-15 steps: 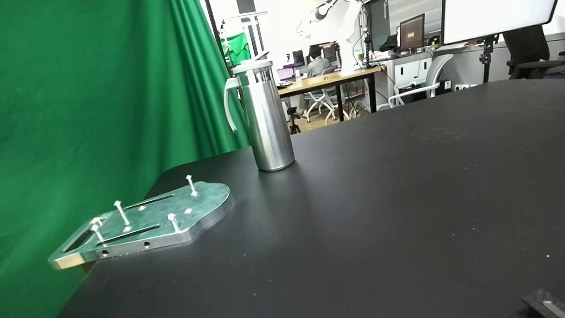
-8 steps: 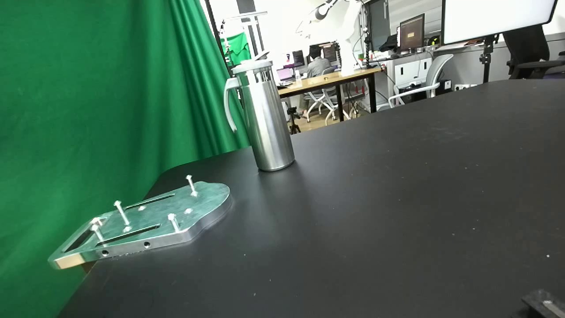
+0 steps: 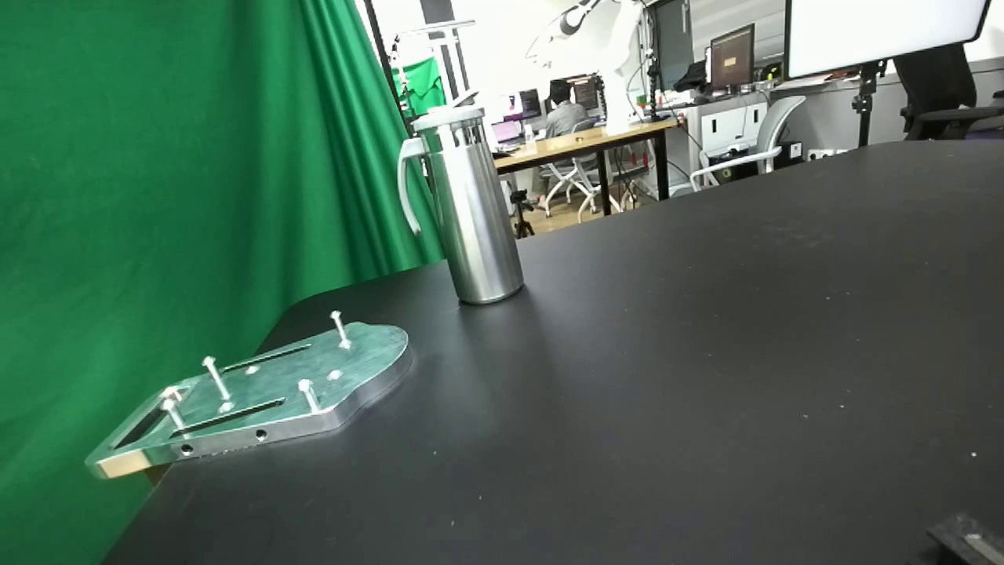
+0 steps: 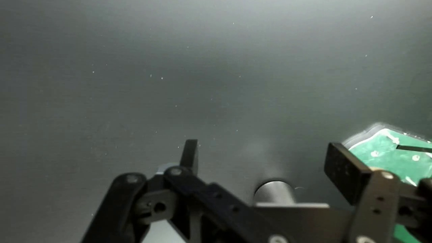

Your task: Close the top opening of the silver jar

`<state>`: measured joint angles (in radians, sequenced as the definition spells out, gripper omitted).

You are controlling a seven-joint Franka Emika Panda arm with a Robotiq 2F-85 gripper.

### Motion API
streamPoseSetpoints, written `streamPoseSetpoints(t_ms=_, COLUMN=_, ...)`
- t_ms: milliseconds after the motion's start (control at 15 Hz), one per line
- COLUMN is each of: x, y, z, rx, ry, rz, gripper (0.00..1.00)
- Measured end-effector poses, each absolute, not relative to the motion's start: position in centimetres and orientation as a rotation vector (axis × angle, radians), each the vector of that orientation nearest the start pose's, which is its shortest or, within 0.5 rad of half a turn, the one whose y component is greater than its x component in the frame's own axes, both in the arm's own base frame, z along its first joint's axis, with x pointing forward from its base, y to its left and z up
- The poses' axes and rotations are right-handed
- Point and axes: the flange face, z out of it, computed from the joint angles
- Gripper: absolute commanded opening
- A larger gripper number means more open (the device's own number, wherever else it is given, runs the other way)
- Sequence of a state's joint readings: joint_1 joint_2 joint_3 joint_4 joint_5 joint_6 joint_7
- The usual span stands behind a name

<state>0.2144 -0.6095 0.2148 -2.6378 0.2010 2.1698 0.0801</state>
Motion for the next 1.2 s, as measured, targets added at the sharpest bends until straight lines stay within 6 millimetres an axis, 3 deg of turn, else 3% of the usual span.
streamPoseSetpoints(t_ms=267, x=38.6, y=16.0, z=46.0, rx=-3.049, ry=-0.366, rz=-0.211, gripper=0.37)
streamPoseSetpoints(t_ms=600, x=44.7, y=17.6, z=47.7, rx=-3.05, ry=-0.417, rz=-0.235, gripper=0.03)
streamPoseSetpoints(t_ms=1200, x=54.4, y=22.5, z=48.4, rx=-3.023, ry=-0.516, rz=-0.089, gripper=0.01)
